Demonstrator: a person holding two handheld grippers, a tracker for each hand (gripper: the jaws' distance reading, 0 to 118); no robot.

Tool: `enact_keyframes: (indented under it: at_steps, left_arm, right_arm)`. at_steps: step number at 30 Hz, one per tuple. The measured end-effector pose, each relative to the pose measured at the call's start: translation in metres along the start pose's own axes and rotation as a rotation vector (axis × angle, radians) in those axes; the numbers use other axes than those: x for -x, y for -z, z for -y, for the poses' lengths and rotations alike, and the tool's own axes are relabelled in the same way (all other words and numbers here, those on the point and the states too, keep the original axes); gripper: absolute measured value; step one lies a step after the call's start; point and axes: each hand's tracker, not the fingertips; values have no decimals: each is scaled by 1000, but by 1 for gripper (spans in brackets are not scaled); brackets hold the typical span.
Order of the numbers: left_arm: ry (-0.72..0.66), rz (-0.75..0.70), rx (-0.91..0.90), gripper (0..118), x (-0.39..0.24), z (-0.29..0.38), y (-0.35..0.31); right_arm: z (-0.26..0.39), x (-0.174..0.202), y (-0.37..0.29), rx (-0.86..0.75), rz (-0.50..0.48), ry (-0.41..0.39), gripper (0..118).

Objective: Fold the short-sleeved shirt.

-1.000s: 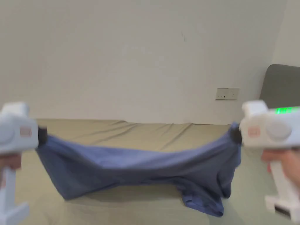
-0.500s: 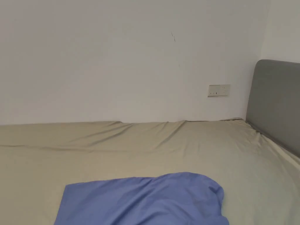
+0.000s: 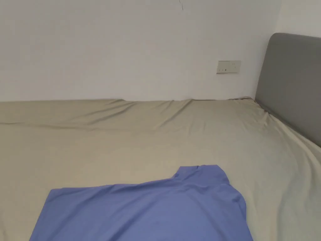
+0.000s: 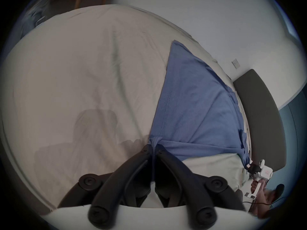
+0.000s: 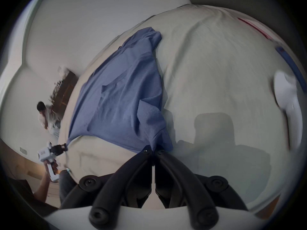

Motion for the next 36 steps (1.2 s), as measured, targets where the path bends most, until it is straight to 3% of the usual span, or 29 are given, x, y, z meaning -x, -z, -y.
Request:
enact_keyframes:
  at_steps: [3,7,11,13,16,18,20,21,22,23,25,26,28,31,36]
  left_arm:
    - [114,-48,9,4,-5,9,-18]
    - [154,-45,14,4,-7,12,-43]
    - [150,-12,14,4,-3,10,-63]
    - [172,-27,4,4,-6,14,-69]
    - [178,11,39,4,-13,18,-68]
    - [194,-84,31,11,-16,21,-58]
    - [235,-191,75,31,-18,25,-50]
    - [242,-230,92,58,-17,28,-48]
    - [247,-264,98,99,-17,31,-48]
    - [244,-286,92,114,-17,35,-53]
    - [239,-188,-25,115,-22,41,-75]
    - [238,-182,-70,115,-27,44,-82]
    - [270,-192,-130,115,-32,48,-88]
    - [308,-229,-150,115,-44,55,-73]
    - [336,-248,-102,115,-43,50,-36]
  right_arm:
    - [25,4,-23,23,12,-58,9]
    - [44,2,-48,52,62,-137,9]
    - [45,-7,-64,54,82,-134,10]
    - [48,-9,-72,20,169,-136,8]
    - [53,-23,-81,-20,60,9,8]
    - [56,-17,-77,-30,119,-26,8]
    - [58,-7,-74,-28,173,-120,9]
    - [59,1,-73,-21,178,-162,13]
    - [60,8,-72,-23,179,-194,33]
    - [60,18,-72,-32,191,-236,58]
    - [61,34,-72,-50,194,-310,102]
    - [61,42,-73,-75,188,-333,109]
    - [58,52,-71,-130,177,-375,109]
    - [48,58,-49,-124,186,-367,110]
    - [41,42,-7,-101,160,-260,110]
